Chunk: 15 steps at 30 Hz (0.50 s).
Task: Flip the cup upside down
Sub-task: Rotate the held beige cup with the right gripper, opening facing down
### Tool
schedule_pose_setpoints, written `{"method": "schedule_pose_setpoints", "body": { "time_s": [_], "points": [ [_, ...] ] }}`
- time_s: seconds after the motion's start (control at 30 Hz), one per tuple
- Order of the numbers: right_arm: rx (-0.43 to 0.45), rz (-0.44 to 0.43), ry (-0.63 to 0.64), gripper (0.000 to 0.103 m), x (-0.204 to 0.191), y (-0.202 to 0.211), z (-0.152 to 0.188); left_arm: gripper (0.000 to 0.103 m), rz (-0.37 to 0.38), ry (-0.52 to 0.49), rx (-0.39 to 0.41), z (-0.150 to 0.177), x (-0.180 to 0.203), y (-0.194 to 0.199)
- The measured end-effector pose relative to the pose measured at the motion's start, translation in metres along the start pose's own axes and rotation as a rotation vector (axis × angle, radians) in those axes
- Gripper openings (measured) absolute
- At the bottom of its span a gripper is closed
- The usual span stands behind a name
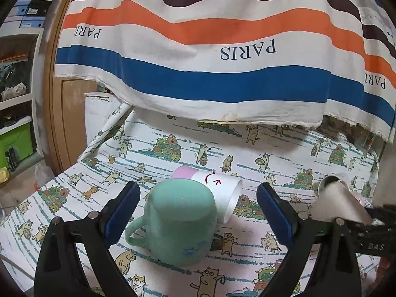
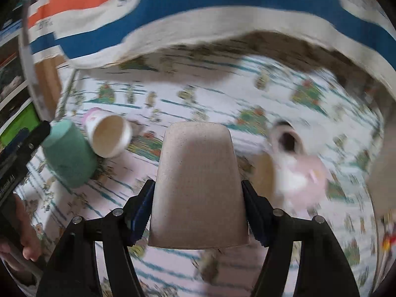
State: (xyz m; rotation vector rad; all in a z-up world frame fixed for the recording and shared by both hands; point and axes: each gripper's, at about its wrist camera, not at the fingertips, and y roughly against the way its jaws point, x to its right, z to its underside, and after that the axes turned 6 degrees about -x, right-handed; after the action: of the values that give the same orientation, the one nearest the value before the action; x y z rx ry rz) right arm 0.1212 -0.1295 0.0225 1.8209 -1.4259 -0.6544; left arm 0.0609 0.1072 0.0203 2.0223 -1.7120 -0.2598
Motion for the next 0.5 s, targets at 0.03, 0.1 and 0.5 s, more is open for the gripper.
{"method": "schedule_pose_setpoints", "body": {
  "time_s": [0.03,0.1,0.5],
  "points": [
    [-0.011,0.008,-0.024,0.069,0.004,0.001,0.005,0.094,-0.001,0.001,0.001,0.0,0.0,0.0],
    [-0.018,0.015,-0.069,0.07,0.011,0.002,0.016,0.094,0.0,0.004,0.0,0.0,0.0,0.0],
    [-0.058,0.072,-0.179,0.069,0.015,-0.009,0.042,0.094,-0.045,0.003,0.003,0.0,-0.006,-0.003]
  ]
}}
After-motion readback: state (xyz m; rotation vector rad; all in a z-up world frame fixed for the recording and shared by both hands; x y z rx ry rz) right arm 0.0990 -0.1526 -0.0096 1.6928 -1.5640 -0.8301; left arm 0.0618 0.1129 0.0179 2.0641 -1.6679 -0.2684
